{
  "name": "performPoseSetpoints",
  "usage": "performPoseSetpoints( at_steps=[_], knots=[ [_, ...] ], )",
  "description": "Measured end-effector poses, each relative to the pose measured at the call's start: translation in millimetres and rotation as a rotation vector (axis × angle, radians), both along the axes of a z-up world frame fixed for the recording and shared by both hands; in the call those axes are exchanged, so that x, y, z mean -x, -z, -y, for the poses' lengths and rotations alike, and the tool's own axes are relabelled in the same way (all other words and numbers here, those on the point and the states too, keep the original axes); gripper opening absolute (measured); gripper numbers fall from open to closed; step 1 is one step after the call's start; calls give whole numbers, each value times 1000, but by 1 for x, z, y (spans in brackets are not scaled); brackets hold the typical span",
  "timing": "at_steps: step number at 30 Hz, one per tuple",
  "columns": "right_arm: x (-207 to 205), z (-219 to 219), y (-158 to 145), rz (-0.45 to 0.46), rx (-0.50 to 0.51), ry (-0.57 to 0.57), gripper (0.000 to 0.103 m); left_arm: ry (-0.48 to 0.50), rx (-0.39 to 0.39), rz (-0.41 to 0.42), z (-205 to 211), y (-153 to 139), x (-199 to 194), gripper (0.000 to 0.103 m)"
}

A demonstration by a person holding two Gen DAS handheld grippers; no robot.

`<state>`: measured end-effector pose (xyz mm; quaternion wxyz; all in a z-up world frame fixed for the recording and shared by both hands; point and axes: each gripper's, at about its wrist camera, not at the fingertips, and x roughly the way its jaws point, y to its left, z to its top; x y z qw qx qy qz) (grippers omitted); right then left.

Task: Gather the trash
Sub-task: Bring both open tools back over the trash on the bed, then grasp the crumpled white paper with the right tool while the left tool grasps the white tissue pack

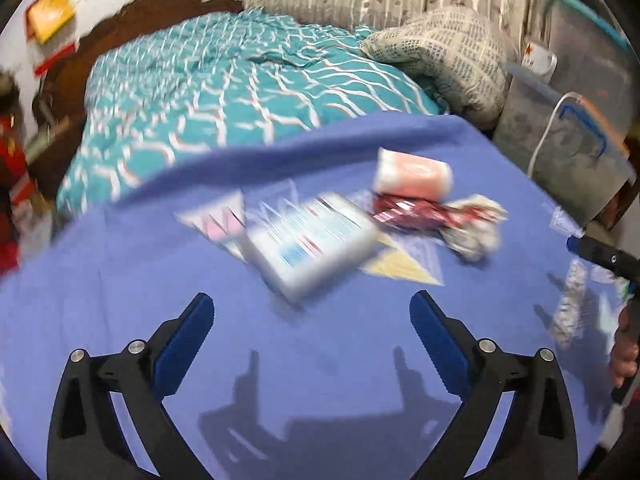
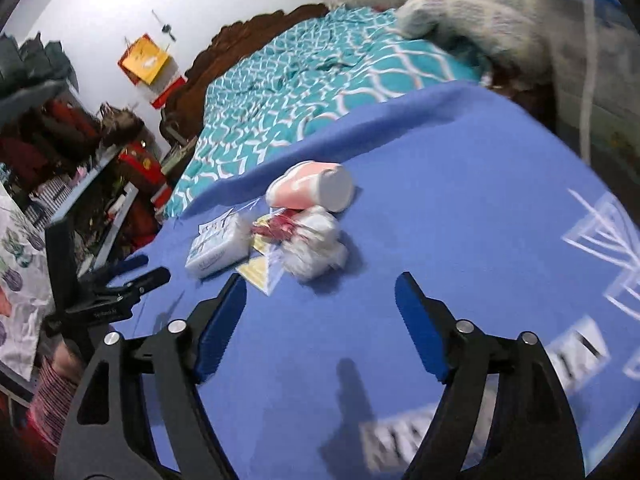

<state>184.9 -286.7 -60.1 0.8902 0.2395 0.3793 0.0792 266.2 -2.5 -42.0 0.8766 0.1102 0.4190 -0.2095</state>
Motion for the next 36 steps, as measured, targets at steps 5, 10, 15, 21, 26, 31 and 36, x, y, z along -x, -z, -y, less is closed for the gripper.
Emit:
performPoseSetpoints(
  at_steps=[5, 10, 15, 21, 26, 31, 36],
  knots=[
    [-54, -13, 18, -45, 38, -7, 81, 153, -149, 41, 22, 18, -41, 94],
    [-78, -14, 30, -88, 72, -8, 81, 283, -262, 34, 47, 46, -50, 94],
    [-80, -23, 37, -125, 131, -44, 40, 265, -290, 54, 47, 58, -47, 67],
    [-37, -20, 34, -114, 60, -69, 39, 250, -295, 22, 45, 52, -14, 63],
    [39, -25, 31, -88, 28, -99, 39, 297, -244, 9, 48, 43, 48, 63],
    [124, -1, 22, -47, -4, -64, 39, 352, -195, -17, 60, 35, 120, 63],
    [185, 27, 22, -19, 7, 2, 41, 393, -120, -31, 81, 30, 190, 64]
  ],
)
